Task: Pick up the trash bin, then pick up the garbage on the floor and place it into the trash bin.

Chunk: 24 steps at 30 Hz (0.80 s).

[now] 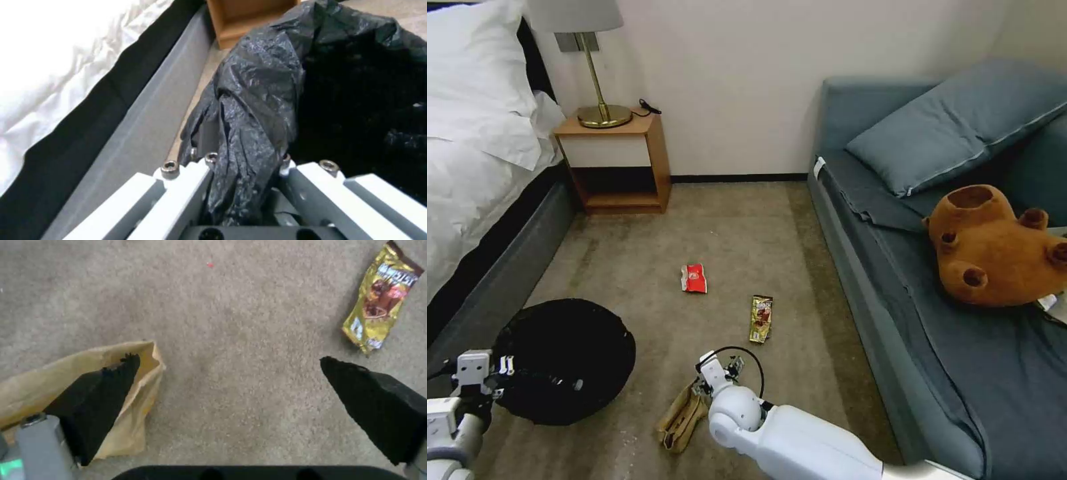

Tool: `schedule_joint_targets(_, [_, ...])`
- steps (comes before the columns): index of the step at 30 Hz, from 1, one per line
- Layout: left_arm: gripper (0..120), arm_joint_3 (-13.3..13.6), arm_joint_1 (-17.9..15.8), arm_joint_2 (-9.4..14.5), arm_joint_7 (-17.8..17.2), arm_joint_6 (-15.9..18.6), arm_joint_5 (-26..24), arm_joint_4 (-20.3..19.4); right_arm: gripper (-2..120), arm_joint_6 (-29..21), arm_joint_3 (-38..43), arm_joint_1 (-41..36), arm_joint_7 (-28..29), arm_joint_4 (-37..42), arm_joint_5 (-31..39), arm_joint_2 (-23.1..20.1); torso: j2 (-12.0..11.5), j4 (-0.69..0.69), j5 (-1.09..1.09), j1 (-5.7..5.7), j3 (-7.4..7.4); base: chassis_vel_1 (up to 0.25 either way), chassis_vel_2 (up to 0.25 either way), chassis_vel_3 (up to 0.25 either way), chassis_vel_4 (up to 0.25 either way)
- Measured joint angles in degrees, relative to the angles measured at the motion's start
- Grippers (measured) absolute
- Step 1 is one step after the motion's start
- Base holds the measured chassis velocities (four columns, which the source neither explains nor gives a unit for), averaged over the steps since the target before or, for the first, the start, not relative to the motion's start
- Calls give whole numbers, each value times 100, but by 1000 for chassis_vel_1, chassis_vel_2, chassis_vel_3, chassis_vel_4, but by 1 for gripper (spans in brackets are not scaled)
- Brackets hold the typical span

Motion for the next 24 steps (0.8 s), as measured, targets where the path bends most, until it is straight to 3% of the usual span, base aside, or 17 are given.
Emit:
schedule_joint_targets(9, [4, -261, 252, -37, 37, -96, -165, -57, 100, 3, 9, -385, -83, -76, -223, 257, 0, 0, 0, 0, 0, 0, 0, 0, 0])
schedule_joint_targets(24, [4, -285, 304, -50, 43, -121, -202, -129, 100, 417, 168, -536, -565, -455, -698, 509, 0, 1, 0, 0, 0, 0, 0, 0, 0])
